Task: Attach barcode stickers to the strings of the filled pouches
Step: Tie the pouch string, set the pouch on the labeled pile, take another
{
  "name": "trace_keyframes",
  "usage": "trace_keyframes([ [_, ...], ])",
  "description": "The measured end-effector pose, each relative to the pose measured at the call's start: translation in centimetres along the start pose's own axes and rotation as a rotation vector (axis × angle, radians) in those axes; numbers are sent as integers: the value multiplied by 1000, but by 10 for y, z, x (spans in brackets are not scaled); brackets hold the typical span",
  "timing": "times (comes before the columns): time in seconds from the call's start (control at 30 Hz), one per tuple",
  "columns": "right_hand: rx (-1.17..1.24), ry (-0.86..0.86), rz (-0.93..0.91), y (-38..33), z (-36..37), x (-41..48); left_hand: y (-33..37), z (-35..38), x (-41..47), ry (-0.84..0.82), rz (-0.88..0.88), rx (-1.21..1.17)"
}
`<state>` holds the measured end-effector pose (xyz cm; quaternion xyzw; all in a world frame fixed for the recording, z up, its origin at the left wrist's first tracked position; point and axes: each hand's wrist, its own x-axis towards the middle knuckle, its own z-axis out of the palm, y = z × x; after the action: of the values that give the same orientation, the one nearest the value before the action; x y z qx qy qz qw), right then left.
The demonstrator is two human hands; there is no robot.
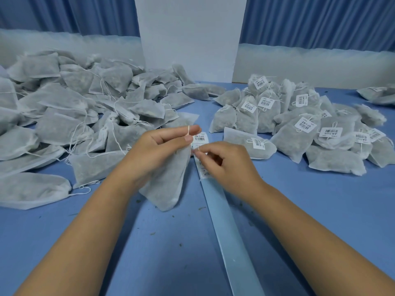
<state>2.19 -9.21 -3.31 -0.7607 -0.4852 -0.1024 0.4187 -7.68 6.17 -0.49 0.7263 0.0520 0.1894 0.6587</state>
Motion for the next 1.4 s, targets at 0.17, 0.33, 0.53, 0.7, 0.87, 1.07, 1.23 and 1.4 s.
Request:
trace_keyframes([
  [0.17,-147,-118,-135,-8,-2,-2,-4,-4,3,-2,16,389],
  [0.33,-89,55,-64,-3,-12,3,4,-6,-1,-186,-127,359],
  [0.53,322,-97,303,-9,-4,7,8,3,-4,-251,-166,206],
  [0.7,524,-142,607,-9,-12,11,7,3,-3,-144,-163,153],
  [0.87,603,-269,566,-12,-15,11,6,3,-2,-129,-194,122],
  [1.07,636,-243,567,-8,-13,9,2,2,1,-134,-187,105],
  [1.23,583,-267,495,-10,-9,9,2,2,1,-141,-205,74],
  [1.4,478,-217,392,-11,-5,6,-5,1,5,-74,-146,143],
])
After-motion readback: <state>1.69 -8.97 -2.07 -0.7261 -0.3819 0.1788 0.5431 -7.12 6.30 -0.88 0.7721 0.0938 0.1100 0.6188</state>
